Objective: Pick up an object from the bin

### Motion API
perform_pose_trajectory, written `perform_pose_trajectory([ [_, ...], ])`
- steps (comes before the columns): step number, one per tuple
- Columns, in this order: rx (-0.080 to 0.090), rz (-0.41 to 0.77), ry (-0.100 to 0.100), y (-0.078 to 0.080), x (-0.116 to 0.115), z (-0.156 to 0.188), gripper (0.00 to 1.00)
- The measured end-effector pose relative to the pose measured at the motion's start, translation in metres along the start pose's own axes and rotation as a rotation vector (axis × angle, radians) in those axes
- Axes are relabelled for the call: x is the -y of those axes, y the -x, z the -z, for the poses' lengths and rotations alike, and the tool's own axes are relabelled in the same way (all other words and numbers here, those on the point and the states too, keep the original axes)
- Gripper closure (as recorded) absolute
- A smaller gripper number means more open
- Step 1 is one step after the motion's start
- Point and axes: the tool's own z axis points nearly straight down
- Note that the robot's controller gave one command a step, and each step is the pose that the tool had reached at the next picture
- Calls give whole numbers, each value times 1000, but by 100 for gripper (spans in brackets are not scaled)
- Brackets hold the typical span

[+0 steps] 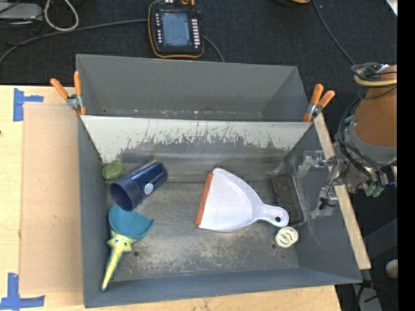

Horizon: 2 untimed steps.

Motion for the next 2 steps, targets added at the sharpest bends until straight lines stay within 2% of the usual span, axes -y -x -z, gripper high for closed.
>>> perform_pose_trajectory([
  [1,0,0,0,0,0,0,0],
  [2,-3,-7,2,-6,-14,-27,0],
])
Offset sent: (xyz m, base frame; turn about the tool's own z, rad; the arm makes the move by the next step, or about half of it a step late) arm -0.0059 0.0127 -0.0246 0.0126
